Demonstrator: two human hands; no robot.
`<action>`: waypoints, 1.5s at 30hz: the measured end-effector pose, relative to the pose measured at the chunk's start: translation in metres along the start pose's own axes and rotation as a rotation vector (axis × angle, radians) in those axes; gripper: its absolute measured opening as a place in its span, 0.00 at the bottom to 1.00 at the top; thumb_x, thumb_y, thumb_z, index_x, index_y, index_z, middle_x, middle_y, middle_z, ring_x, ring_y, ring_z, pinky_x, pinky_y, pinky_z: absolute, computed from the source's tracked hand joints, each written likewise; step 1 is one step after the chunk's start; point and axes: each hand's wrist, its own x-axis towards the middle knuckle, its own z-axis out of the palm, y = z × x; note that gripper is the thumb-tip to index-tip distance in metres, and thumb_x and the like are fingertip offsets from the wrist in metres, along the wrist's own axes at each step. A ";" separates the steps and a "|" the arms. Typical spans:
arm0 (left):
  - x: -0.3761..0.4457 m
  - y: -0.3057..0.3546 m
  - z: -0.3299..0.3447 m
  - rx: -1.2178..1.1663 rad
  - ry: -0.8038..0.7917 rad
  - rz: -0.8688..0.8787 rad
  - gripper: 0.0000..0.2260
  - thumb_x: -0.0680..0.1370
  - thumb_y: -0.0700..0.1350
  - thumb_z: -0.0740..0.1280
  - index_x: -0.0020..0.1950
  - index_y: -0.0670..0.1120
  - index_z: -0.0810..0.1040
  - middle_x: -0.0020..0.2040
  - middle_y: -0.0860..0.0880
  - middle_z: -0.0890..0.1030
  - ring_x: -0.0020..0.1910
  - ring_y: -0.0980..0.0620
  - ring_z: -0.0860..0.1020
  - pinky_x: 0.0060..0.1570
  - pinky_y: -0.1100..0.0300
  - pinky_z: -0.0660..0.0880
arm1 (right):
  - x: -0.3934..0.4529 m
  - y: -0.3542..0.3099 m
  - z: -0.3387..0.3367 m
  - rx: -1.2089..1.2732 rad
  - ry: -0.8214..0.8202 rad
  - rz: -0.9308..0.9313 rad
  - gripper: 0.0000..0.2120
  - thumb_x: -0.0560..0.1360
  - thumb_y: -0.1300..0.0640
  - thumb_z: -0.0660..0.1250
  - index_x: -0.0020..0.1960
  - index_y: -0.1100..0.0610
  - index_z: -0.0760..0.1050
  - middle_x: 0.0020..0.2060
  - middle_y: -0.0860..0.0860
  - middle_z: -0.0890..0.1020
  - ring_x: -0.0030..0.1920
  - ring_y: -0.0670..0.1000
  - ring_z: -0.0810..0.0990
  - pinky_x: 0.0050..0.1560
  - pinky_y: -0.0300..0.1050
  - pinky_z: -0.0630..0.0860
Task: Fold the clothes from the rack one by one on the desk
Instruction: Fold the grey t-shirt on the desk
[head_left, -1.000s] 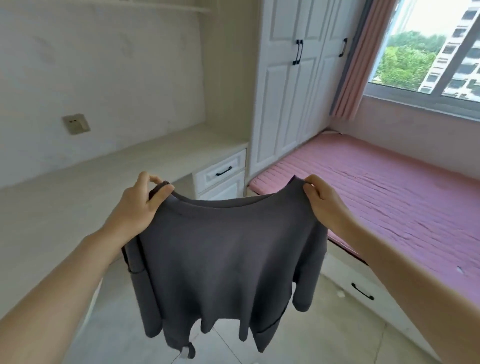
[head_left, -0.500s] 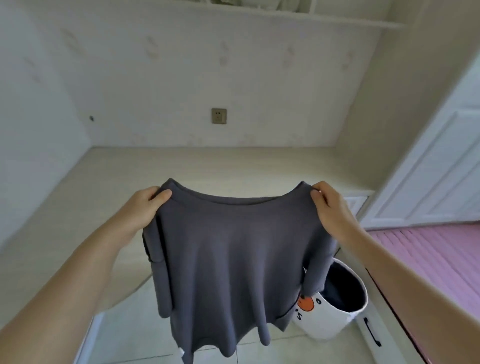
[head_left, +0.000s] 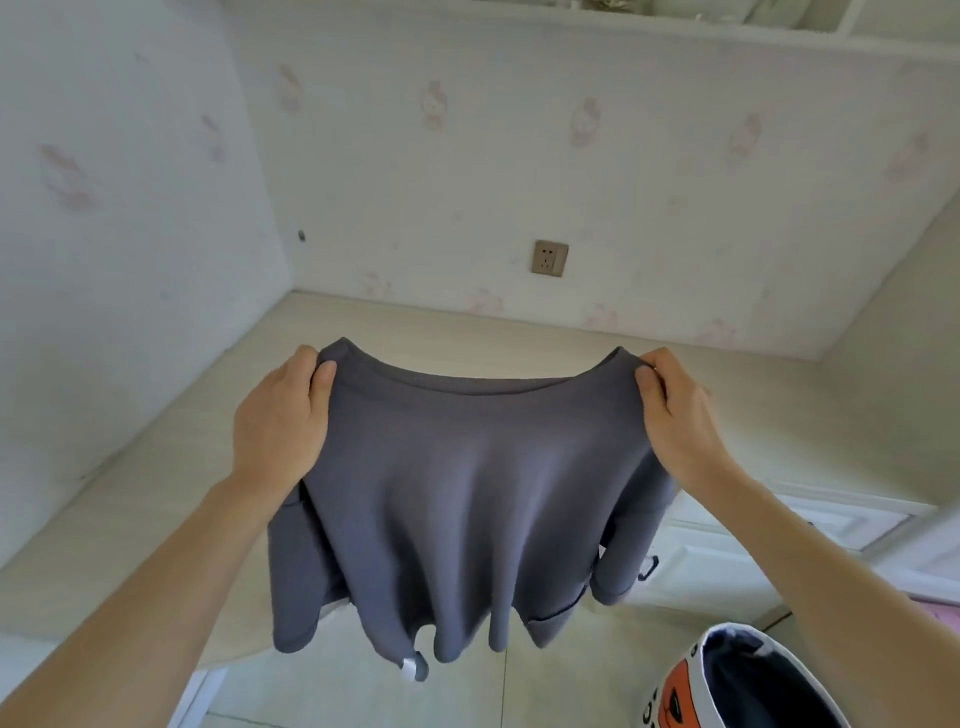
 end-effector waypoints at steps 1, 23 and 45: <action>0.010 -0.007 0.002 0.089 0.031 0.048 0.13 0.84 0.49 0.53 0.41 0.44 0.62 0.31 0.49 0.70 0.29 0.44 0.69 0.29 0.53 0.65 | 0.010 0.001 0.006 -0.015 -0.001 -0.020 0.09 0.82 0.59 0.54 0.43 0.54 0.68 0.34 0.49 0.72 0.36 0.50 0.69 0.36 0.44 0.66; 0.214 -0.167 0.124 0.436 -0.127 0.166 0.09 0.79 0.43 0.65 0.44 0.41 0.69 0.22 0.43 0.71 0.16 0.42 0.69 0.24 0.58 0.65 | 0.282 0.027 0.210 -0.280 -0.237 -0.256 0.10 0.83 0.57 0.49 0.50 0.59 0.67 0.34 0.50 0.68 0.42 0.58 0.68 0.42 0.53 0.69; 0.351 -0.338 0.308 0.604 -0.656 -0.312 0.13 0.82 0.41 0.53 0.65 0.42 0.68 0.57 0.39 0.75 0.48 0.39 0.75 0.44 0.52 0.67 | 0.501 0.120 0.550 -0.318 -0.759 -0.475 0.17 0.71 0.75 0.50 0.51 0.59 0.69 0.45 0.53 0.67 0.48 0.54 0.63 0.49 0.45 0.64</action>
